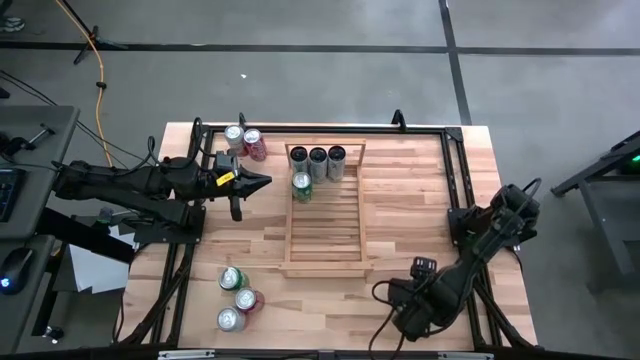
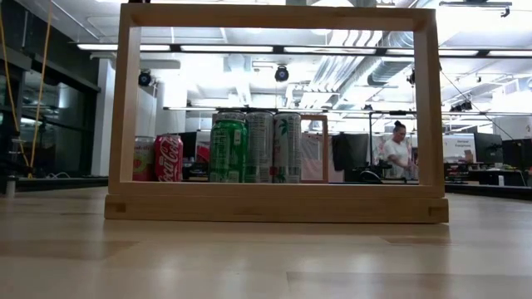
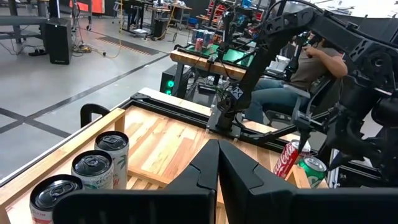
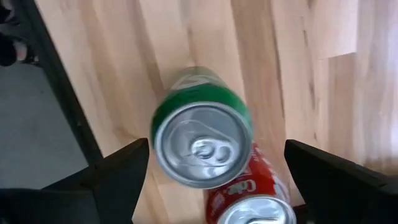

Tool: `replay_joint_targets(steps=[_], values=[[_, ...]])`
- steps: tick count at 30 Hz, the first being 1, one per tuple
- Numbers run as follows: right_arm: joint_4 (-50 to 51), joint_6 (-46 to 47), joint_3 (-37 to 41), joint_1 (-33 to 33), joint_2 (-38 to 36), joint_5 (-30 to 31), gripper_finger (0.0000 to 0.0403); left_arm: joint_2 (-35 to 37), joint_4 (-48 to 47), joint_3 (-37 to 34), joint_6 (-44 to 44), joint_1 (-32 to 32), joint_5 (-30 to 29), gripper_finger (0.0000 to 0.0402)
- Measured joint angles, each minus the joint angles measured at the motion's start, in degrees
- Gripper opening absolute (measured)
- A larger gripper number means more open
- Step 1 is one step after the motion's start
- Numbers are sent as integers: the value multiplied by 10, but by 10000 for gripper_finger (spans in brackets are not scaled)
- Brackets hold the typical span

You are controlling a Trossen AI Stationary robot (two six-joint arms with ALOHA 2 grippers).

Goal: Place canned beverage on shelf
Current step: Put the right green can on the shelf aligned with the other green can

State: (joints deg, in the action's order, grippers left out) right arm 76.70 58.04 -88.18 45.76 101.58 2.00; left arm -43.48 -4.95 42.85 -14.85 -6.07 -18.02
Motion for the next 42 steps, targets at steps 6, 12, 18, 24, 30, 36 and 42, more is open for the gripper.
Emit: replay_joint_targets(steps=[6,12,18,24,30,36,42], values=[[-73,0,52,4,0,-26,360,0,0,0,0,0,1,0],[-130,0,99,4,0,-23,360,0,-2,0,0,0,10,0],[-142,-2,115,4,0,-22,345,0,-2,0,0,0,10,0],[-123,-37,81,3,-6,-31,285,0,-3,0,0,0,10,0],[-80,-83,9,-11,-61,-66,285,0,-3,0,0,0,10,0],[-46,-93,-64,-46,-133,-84,285,0,-4,0,0,0,9,0],[-1,-186,-118,-152,-148,-33,285,0,-4,0,0,0,9,1]])
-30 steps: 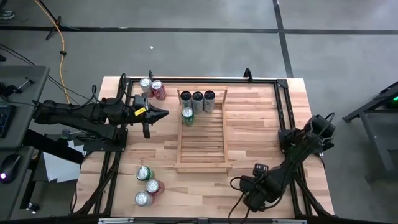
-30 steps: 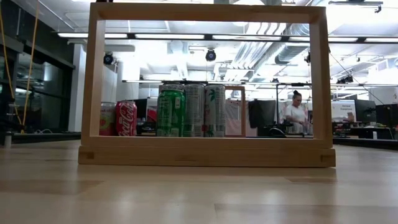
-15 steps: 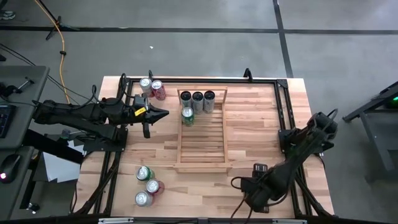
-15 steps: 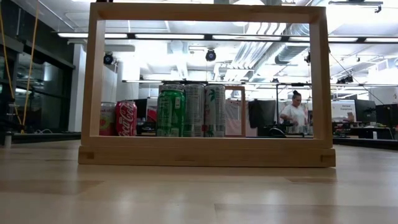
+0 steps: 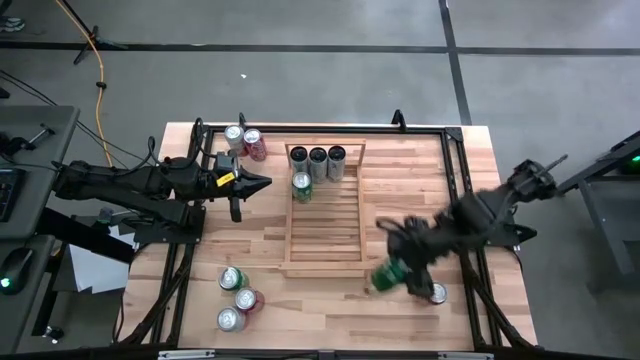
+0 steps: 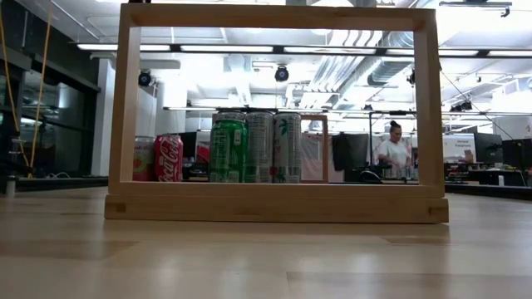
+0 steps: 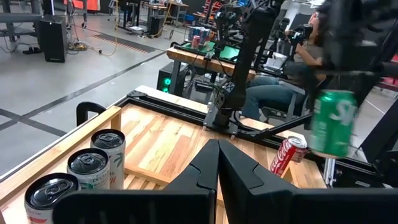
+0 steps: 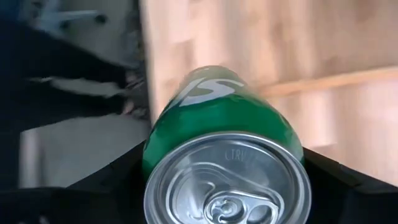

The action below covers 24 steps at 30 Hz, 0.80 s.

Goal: Place canned beverage on shelf
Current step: Put the right green can on the shelf aligned with the other green can

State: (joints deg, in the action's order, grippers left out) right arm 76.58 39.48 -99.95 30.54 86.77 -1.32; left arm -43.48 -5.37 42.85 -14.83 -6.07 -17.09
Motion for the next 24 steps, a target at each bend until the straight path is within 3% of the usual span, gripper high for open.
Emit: replay_joint_targets(steps=[6,11,17,24], values=[[11,-178,-69,-136,39,48,285,0,0,0,0,0,-5,1],[16,-281,-121,-237,128,55,285,0,0,0,0,0,-18,1],[20,-324,-148,-311,245,78,285,0,0,0,0,0,-18,1],[-3,-309,-152,-354,333,87,285,0,0,0,0,0,-18,1]])
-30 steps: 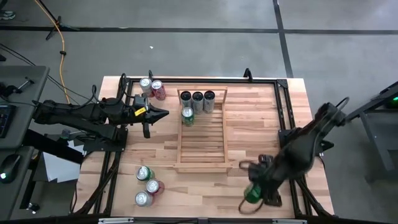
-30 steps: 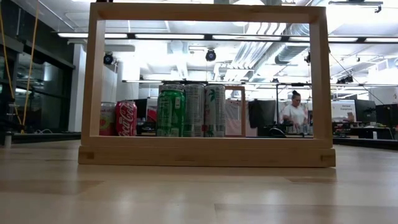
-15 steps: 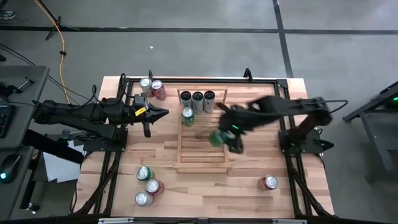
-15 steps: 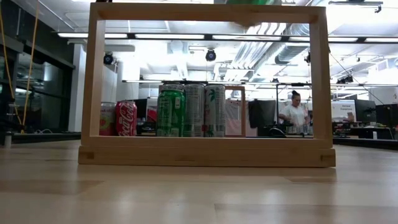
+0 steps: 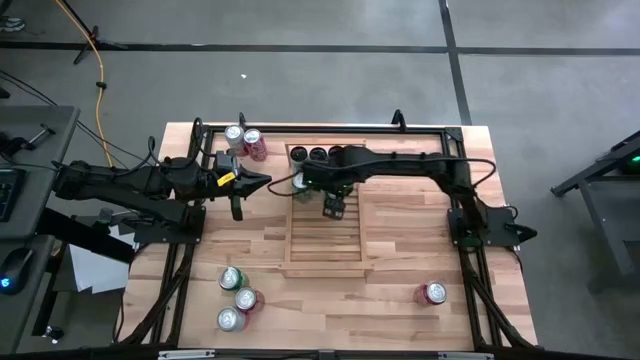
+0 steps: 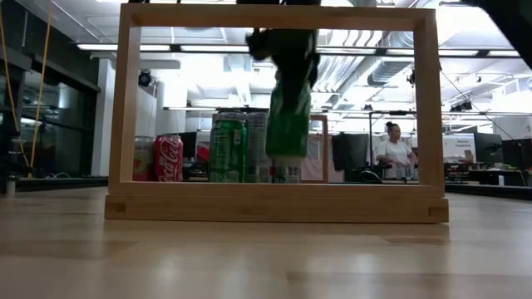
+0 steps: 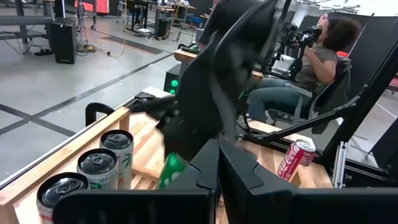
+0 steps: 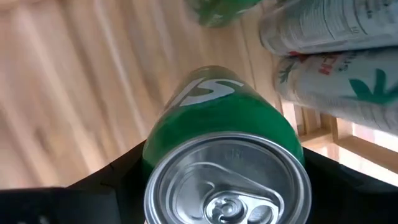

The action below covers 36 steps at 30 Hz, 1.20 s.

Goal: Place canned beverage on shelf
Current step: Put the right green can on the shelf aligned with the other green can

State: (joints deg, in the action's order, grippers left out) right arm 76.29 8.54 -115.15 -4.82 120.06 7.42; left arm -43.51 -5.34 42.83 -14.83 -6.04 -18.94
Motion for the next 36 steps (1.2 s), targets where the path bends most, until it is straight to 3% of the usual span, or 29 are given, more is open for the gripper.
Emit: replay_joint_targets(steps=[5,15,36], values=[[-32,31,0,-13,26,31,285,0,0,0,0,0,0,1],[-59,128,0,-36,31,32,285,0,0,0,-1,0,0,1],[-78,334,6,-57,48,-33,285,0,0,0,-16,0,1,0]])
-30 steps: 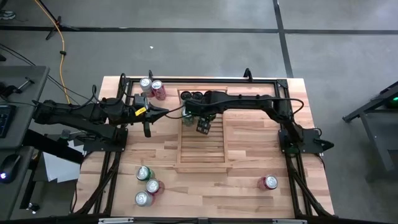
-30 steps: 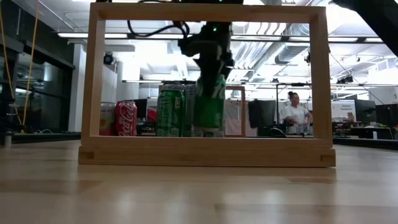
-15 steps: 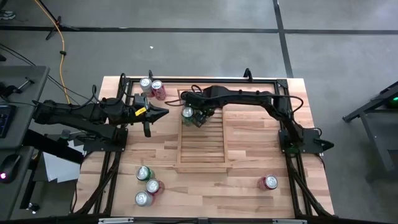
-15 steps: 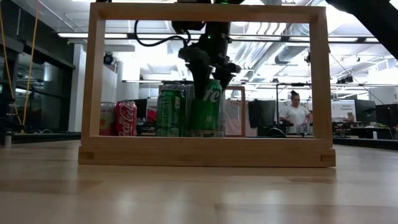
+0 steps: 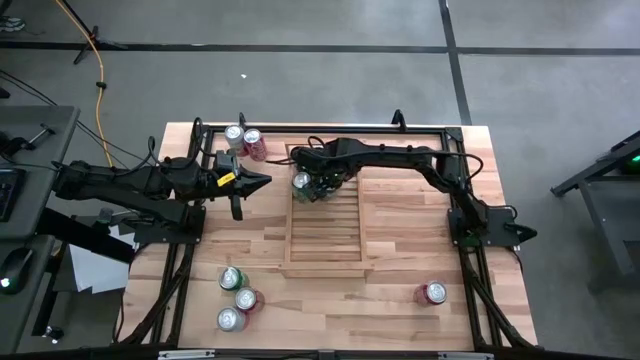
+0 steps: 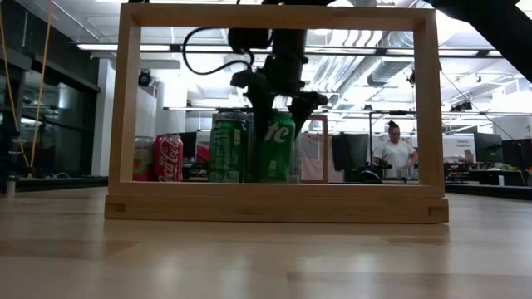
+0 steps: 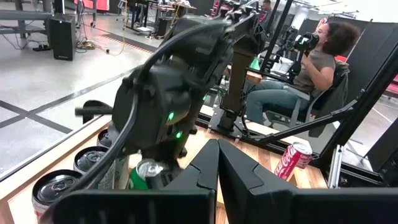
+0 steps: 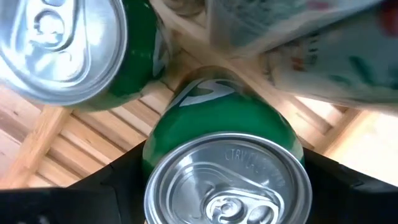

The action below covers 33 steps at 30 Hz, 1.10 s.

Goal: Place canned beverage on shelf
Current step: Put the right green can on the shelf aligned with the other green can, then adjust the green can on the shelf

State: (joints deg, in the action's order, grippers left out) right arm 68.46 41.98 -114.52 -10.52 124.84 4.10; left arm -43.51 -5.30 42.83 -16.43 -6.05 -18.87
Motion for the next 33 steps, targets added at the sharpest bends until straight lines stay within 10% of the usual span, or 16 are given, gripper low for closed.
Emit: replay_joint_targets(steps=[11,23,33], values=[[-10,27,0,0,18,-5,285,0,0,0,0,0,0,0],[-10,25,-5,0,20,-18,373,0,0,0,0,0,0,0],[82,-58,-129,1,20,-20,376,0,-1,0,7,0,-24,1]])
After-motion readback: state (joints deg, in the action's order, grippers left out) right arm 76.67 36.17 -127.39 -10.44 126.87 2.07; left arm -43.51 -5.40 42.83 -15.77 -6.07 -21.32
